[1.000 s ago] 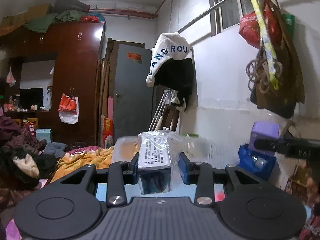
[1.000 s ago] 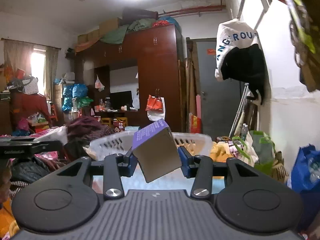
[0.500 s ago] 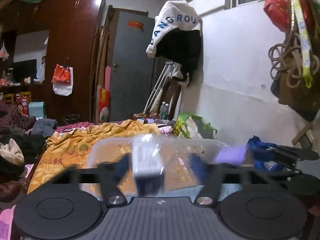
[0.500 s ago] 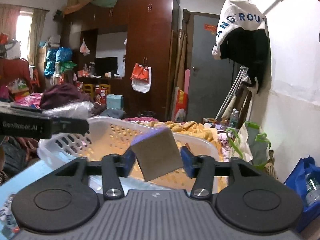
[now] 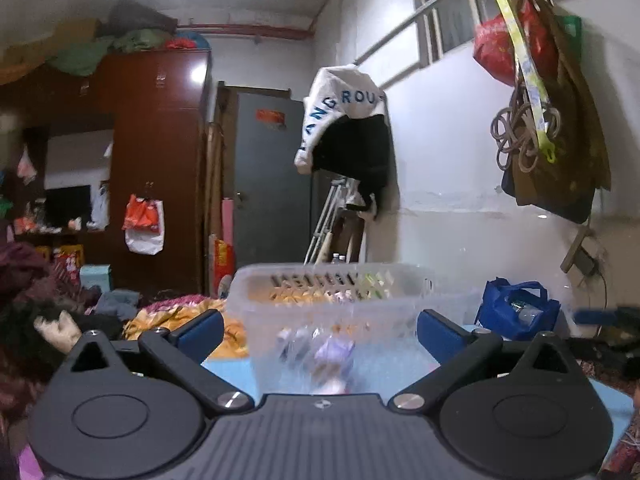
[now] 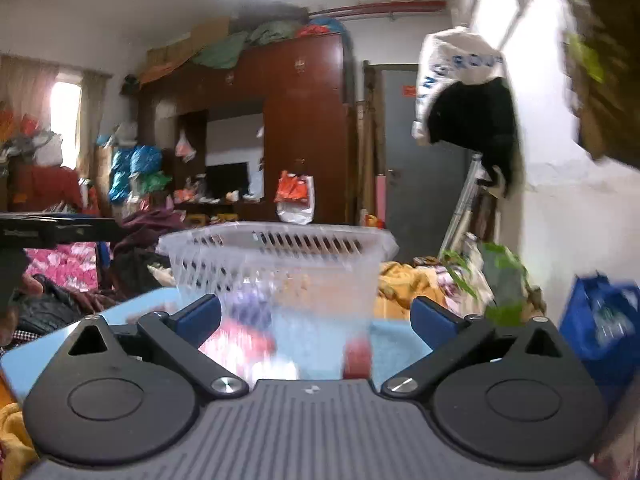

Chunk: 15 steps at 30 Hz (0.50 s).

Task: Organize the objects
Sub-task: 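Lift both held boxes over the white basket and open both tools to drop them, then grasp another wrapped white box with the left tool while the right tool grasps the red round item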

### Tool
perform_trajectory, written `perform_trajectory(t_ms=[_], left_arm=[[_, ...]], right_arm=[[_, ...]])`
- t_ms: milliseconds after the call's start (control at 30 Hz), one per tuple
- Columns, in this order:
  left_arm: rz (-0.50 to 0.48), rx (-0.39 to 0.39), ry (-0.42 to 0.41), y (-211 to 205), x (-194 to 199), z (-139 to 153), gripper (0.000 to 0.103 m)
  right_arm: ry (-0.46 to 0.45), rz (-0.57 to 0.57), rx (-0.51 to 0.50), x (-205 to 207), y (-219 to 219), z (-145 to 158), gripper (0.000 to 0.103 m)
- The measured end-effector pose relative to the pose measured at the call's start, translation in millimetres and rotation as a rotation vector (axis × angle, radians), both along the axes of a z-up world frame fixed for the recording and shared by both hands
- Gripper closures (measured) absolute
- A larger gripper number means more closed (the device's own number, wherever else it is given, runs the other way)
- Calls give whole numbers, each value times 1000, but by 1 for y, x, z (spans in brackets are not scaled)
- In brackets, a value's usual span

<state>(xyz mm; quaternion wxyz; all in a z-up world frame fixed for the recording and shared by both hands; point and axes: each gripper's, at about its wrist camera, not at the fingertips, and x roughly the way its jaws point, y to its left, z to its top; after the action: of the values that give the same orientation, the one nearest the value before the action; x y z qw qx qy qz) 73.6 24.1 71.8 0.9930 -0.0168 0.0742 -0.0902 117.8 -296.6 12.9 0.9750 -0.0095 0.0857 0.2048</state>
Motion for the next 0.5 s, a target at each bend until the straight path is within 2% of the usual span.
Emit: perform_trajectory(t_ms=[100, 167, 233, 300, 367, 433, 500], left_arm=[[45, 27, 68, 9, -10, -21, 0], [109, 50, 111, 15, -14, -35, 0], [156, 28, 119, 26, -17, -48, 0], [172, -9, 136, 39, -14, -54, 0], [176, -29, 155, 47, -7, -55, 3], [183, -39, 167, 52, -6, -58, 3], [186, 0, 177, 48, -3, -60, 3]], right_arm=[[6, -34, 36, -23, -12, -26, 0], [26, -57, 31, -22, -15, -39, 0], [46, -88, 25, -13, -16, -44, 11], [96, -86, 44, -1, -20, -50, 28], [129, -51, 80, 6, -23, -52, 29], [125, -42, 70, 7, -21, -49, 35], [110, -41, 33, 3, -15, -47, 41]])
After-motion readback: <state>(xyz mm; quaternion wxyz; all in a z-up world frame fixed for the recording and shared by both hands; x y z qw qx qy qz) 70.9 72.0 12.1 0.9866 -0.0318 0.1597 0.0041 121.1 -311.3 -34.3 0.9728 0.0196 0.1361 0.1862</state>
